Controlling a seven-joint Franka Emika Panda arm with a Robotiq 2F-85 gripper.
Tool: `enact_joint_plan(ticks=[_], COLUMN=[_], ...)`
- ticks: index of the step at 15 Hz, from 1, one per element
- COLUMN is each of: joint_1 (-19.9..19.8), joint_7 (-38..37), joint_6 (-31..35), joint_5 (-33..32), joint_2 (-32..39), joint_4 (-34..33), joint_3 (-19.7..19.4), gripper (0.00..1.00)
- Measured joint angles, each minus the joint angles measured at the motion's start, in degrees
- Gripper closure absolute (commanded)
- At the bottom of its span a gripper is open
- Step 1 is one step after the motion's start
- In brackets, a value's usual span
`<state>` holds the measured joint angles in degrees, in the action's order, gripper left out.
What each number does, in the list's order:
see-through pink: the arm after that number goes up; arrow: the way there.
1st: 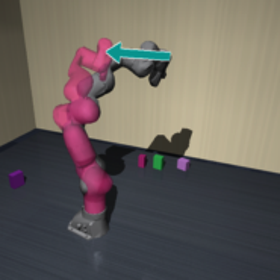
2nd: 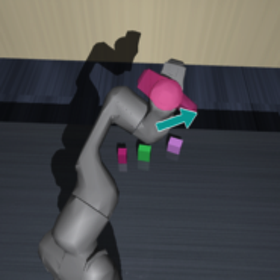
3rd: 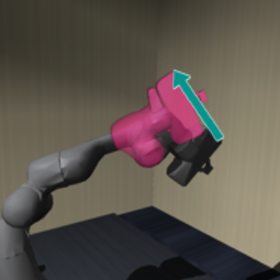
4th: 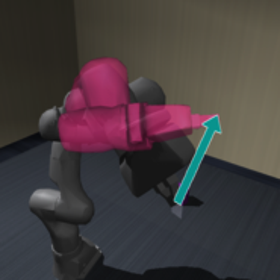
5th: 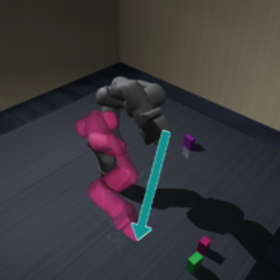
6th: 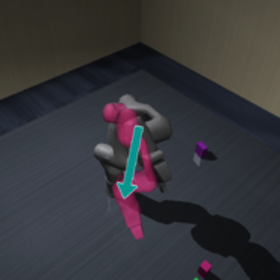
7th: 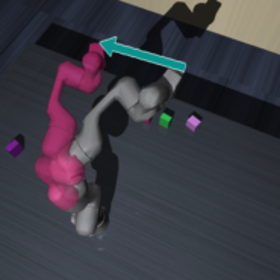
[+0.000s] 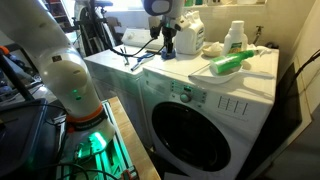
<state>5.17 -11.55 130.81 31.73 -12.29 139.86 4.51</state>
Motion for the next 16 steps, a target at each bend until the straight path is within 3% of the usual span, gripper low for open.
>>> enact_joint_plan(ticks=[5, 11, 13, 14, 15, 16], joint_1=[2.91, 3.15, 3.15, 3.15, 3.15, 3.15], joint_7=[5.20, 8.24, 8.38, 8.38, 8.38, 8.38], joint_6=[5.27, 6.94, 6.94, 6.85, 6.78, 6.56], joint_5=[13.73, 20.71, 21.28, 21.39, 21.45, 21.45], joint_2=[6.50, 12.12, 13.47, 14.10, 14.67, 15.25], joint_4=[-0.16, -2.98, -4.25, -4.91, -5.50, -6.09], joint_3=[0.72, 1.67, 1.75, 1.81, 1.90, 1.95], gripper=[0.00, 0.00, 0.12, 0.23, 0.24, 0.31])
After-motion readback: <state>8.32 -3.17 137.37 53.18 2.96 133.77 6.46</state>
